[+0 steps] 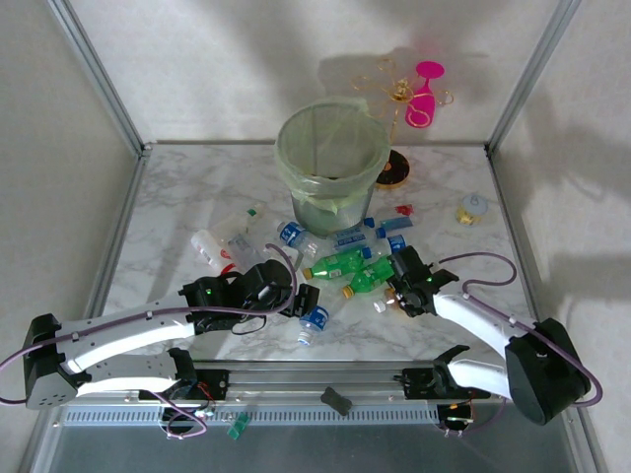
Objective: Put the plastic bottles in the bin
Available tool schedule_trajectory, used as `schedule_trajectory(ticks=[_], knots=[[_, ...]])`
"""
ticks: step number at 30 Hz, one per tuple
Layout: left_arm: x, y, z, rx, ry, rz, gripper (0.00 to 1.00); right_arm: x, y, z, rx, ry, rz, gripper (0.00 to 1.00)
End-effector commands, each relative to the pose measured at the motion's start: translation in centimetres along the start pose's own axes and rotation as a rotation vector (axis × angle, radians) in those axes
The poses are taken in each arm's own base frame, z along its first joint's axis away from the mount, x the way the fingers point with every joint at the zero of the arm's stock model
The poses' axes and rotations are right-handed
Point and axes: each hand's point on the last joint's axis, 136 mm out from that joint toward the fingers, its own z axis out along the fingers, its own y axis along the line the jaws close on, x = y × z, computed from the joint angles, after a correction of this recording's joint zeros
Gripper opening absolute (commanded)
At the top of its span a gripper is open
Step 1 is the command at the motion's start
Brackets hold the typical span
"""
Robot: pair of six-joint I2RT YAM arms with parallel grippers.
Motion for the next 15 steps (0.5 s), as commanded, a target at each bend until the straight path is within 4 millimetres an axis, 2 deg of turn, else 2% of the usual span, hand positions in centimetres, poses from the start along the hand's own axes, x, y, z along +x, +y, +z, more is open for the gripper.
schedule_trajectory(ticks=[1, 3, 5, 8, 11, 15], knots=[[-1.9, -0.4, -1.5, 0.009, -0.064, 0.005, 0.83, -1.0, -0.7, -0.5, 0.020, -0.043, -0.021, 0.53], [-2.4, -0.5, -2.0, 0.014, -0.086, -0.004, 0.83, -1.0, -0.2, -0.9, -0.005, -0.042, -0.044, 0.53], [-3.0, -0.6, -2.6, 0.031, -0.115, -0.019, 0.83, -1.0, 1.2, -1.6, -0.076, -0.034, -0.085, 0.53], [-4.0, -1.1, -3.5, 0.079, -0.173, -0.073, 0.83, -1.3, 2.6, -2.9, -0.155, -0.046, -0.132, 0.47], [-5.2, -1.1, -4.7, 0.111, -0.241, -0.124, 0.83, -2.4, 4.6, -5.5, -0.262, -0.094, -0.178, 0.43], [-7.0, -0.6, -6.5, 0.194, -0.317, -0.242, 0.84, -3.3, 8.5, -10.6, -0.527, -0.168, -0.290, 0.43]])
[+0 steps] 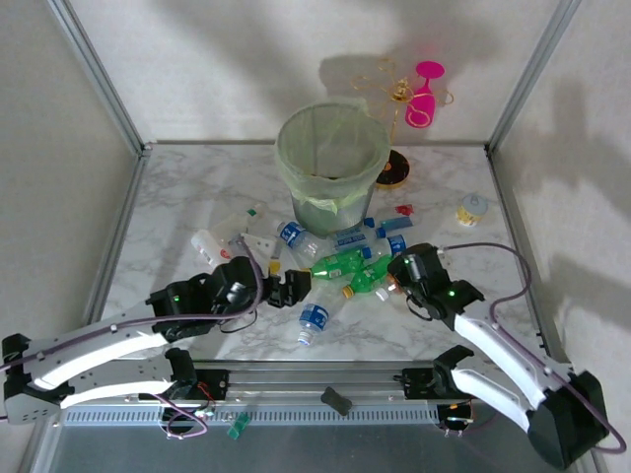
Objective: Put the plastic bottles in the bin
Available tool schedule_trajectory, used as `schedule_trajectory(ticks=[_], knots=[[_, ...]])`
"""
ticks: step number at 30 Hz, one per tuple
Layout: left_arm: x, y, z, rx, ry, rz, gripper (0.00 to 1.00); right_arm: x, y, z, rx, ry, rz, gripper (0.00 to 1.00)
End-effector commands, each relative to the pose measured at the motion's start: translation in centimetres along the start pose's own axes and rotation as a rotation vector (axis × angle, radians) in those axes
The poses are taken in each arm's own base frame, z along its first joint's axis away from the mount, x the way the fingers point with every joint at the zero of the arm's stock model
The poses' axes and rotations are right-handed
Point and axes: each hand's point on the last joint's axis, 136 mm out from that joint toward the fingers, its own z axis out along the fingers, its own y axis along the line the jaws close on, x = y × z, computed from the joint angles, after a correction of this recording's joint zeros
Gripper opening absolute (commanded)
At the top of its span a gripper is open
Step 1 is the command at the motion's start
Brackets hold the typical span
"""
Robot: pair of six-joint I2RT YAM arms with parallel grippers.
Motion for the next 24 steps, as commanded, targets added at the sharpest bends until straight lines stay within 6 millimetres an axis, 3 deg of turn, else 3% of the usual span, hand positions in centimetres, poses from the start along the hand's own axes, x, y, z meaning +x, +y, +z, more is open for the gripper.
schedule_trajectory(ticks=[1, 6, 12, 19, 24], knots=[[-2.4, 0.0, -1.0, 0.079, -0.094, -0.147, 0.84, -2.8, 5.7, -3.8, -0.250, -0.109, -0.144, 0.43], [-4.7, 3.1, -2.0, 0.131, -0.182, -0.342, 0.81, -5.1, 10.2, -8.0, -0.384, -0.193, -0.285, 0.41], [-5.9, 6.7, -2.4, 0.079, -0.226, -0.417, 0.76, -7.4, 15.6, -11.2, -0.463, -0.262, -0.442, 0.39], [-7.8, 6.3, -3.0, 0.077, -0.241, -0.383, 0.77, -11.0, 23.2, -14.3, -0.535, -0.365, -0.547, 0.39], [-9.4, 5.3, -4.2, 0.087, -0.268, -0.316, 0.77, -13.5, 28.6, -14.3, -0.520, -0.426, -0.645, 0.40]])
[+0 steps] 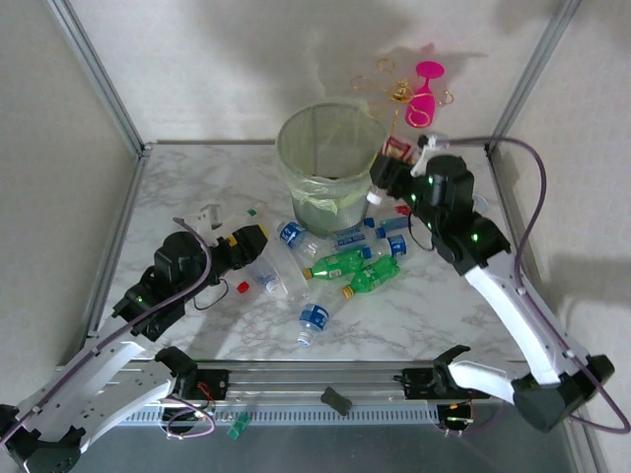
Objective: Put the plastic bottles in the bin
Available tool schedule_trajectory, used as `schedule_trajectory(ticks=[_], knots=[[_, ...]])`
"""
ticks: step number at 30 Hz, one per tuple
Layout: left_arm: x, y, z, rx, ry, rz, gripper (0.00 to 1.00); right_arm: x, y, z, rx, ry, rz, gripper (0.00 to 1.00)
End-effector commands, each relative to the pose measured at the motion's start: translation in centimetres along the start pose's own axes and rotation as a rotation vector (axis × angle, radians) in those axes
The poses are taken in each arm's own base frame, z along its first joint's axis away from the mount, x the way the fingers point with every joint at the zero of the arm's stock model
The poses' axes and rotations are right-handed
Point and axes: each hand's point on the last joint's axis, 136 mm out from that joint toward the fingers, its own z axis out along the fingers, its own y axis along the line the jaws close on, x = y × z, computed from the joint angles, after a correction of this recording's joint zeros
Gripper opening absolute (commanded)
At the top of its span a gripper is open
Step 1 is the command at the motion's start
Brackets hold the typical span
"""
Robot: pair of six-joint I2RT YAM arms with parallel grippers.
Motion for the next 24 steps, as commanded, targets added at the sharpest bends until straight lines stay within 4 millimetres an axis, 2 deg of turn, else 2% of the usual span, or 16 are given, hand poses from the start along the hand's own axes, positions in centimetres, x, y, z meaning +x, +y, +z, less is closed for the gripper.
schedule_trajectory(ticks=[1, 4, 6, 11, 19, 24], knots=[[-1.9, -2.5, -1.2, 0.059, -0.035, 0.068, 0.77, -2.8, 1.7, 1.8, -0.001, -0.042, -0.120, 0.40], [-2.5, -3.6, -1.6, 0.079, -0.041, 0.114, 0.77, -3.5, 2.1, 4.4, 0.020, -0.038, -0.174, 0.40], [-2.9, -4.3, -2.1, 0.083, -0.048, 0.166, 0.75, -3.3, 1.6, 6.2, 0.066, -0.021, -0.202, 0.41], [-3.8, -4.0, -3.5, 0.017, -0.085, 0.273, 0.75, -1.8, 1.4, 10.7, 0.117, 0.083, -0.277, 0.41], [-3.1, -3.3, -3.2, -0.001, -0.062, 0.317, 0.75, 0.2, 0.9, 15.0, 0.154, 0.156, -0.303, 0.42], [-2.7, -3.0, -2.9, -0.004, -0.051, 0.333, 0.75, 2.9, 0.1, 18.1, 0.192, 0.246, -0.361, 0.44]])
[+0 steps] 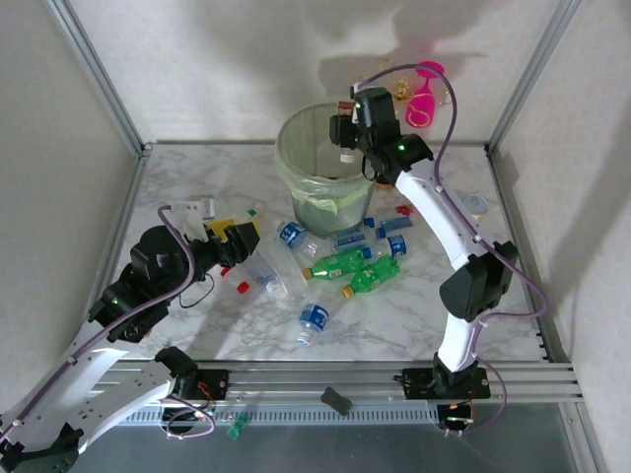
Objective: Put the plastic bottles in the bin
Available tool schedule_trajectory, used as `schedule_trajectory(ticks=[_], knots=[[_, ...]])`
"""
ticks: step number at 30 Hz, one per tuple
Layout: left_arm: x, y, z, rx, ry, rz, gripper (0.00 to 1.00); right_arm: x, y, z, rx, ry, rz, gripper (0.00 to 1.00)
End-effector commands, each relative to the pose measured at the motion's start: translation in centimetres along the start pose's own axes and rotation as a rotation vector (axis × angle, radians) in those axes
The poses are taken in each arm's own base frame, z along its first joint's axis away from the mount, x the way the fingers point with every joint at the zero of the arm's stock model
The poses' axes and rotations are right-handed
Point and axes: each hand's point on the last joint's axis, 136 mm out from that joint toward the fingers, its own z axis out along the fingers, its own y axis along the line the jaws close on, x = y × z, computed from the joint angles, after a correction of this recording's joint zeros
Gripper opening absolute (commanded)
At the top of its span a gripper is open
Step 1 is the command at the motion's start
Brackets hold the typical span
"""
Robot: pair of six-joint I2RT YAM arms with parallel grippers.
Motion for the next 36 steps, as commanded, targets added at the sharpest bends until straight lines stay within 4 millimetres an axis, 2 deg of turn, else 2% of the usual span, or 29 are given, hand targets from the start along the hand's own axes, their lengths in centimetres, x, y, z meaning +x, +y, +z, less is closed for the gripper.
schedule_trajectory(ticks=[1, 5, 8, 11, 17, 20, 22, 25, 30, 36], knots=[[0.3, 0.2, 0.0, -0.012, 0.006, 0.037, 0.76, 0.9, 0.5, 1.6, 0.040, 0.053, -0.074, 0.44], [0.7, 0.8, 0.2, -0.027, 0.010, 0.052, 0.76, 3.9, 1.3, 4.6, 0.099, 0.150, -0.179, 0.48], [0.7, 1.4, 0.1, -0.052, -0.010, 0.058, 0.76, 6.3, 1.3, 6.3, 0.098, 0.209, -0.197, 0.49], [0.9, 2.3, 0.0, -0.084, -0.029, 0.055, 0.75, 7.7, 0.9, 7.6, 0.107, 0.250, -0.199, 0.49], [1.5, 2.8, -0.2, -0.097, -0.020, 0.053, 0.76, 10.5, 1.7, 9.5, 0.053, 0.335, -0.164, 0.48], [1.6, 2.9, -0.2, -0.102, -0.015, 0.057, 0.75, 12.0, 1.6, 10.0, 0.056, 0.378, -0.164, 0.46], [1.6, 3.0, -0.4, -0.104, -0.018, 0.058, 0.75, 12.5, 1.6, 10.0, 0.055, 0.395, -0.166, 0.49], [1.7, 3.2, -0.5, -0.111, -0.018, 0.062, 0.75, 12.1, 1.9, 9.5, 0.055, 0.387, -0.170, 0.59], [1.4, 3.1, -0.6, -0.115, -0.022, 0.062, 0.75, 9.3, 2.5, 7.4, 0.044, 0.320, -0.160, 0.77], [1.2, 3.0, -0.7, -0.114, -0.026, 0.048, 0.76, 5.4, 3.1, 4.1, 0.008, 0.232, -0.122, 0.84]])
